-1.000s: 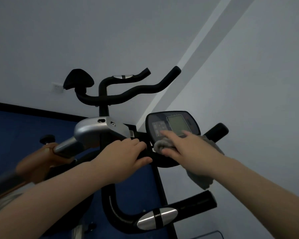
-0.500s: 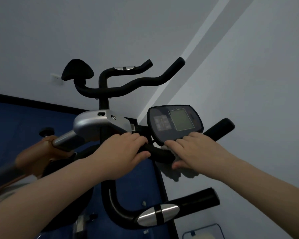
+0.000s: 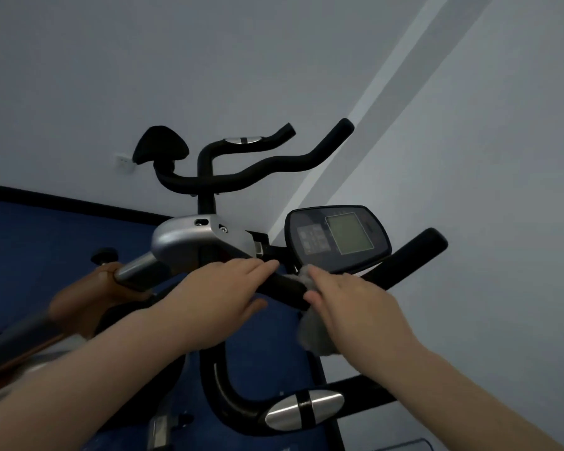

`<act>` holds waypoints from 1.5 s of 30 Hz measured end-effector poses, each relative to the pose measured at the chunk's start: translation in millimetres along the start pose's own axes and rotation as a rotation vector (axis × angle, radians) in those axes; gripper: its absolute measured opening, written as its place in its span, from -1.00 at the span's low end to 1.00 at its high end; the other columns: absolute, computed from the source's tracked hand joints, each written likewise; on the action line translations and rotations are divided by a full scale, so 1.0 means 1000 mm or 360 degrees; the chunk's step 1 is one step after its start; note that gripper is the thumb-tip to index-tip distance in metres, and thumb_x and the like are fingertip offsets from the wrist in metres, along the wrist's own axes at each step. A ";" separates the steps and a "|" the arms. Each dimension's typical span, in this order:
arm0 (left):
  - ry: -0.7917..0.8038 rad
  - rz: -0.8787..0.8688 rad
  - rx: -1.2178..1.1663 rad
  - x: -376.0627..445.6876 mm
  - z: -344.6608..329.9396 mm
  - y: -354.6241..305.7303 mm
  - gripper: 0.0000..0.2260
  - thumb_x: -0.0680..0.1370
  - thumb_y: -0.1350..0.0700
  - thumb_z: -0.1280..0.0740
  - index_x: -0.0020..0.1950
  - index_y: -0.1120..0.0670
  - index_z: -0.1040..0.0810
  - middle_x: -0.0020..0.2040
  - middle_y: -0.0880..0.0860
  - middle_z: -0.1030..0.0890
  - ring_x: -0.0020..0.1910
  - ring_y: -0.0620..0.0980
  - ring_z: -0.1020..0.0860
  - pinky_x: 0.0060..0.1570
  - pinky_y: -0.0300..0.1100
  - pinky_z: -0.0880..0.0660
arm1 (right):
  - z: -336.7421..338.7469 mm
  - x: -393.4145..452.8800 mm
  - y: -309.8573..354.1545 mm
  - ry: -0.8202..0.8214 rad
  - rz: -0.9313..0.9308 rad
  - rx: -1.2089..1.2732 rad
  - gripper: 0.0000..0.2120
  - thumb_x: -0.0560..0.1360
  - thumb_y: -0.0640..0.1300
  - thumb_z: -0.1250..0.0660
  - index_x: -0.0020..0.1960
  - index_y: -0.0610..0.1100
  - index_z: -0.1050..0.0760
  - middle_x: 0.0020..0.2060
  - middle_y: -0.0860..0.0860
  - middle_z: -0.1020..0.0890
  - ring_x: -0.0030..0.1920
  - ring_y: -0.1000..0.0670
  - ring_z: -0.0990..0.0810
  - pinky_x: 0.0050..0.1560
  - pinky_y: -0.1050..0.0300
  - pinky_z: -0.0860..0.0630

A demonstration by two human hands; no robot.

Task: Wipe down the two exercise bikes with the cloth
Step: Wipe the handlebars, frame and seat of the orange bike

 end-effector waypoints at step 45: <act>-0.0510 0.0404 -0.0044 -0.077 0.041 0.049 -0.71 0.50 -0.01 -0.12 0.06 -0.03 -0.59 -0.15 -0.15 -0.60 -0.25 -0.17 -0.56 -0.37 -0.37 -0.35 | -0.021 0.023 0.087 -0.0053 -0.0078 0.0781 -0.54 0.60 -0.18 -0.22 0.48 0.01 -0.33 0.43 0.06 -0.41 0.47 0.10 -0.29 0.54 0.08 0.03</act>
Point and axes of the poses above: each hand's wrist, its own x-axis towards the middle knuckle, its own z-axis out of the back of the hand, y = z × x, the point moved 6 cm from there along x, towards the middle knuckle
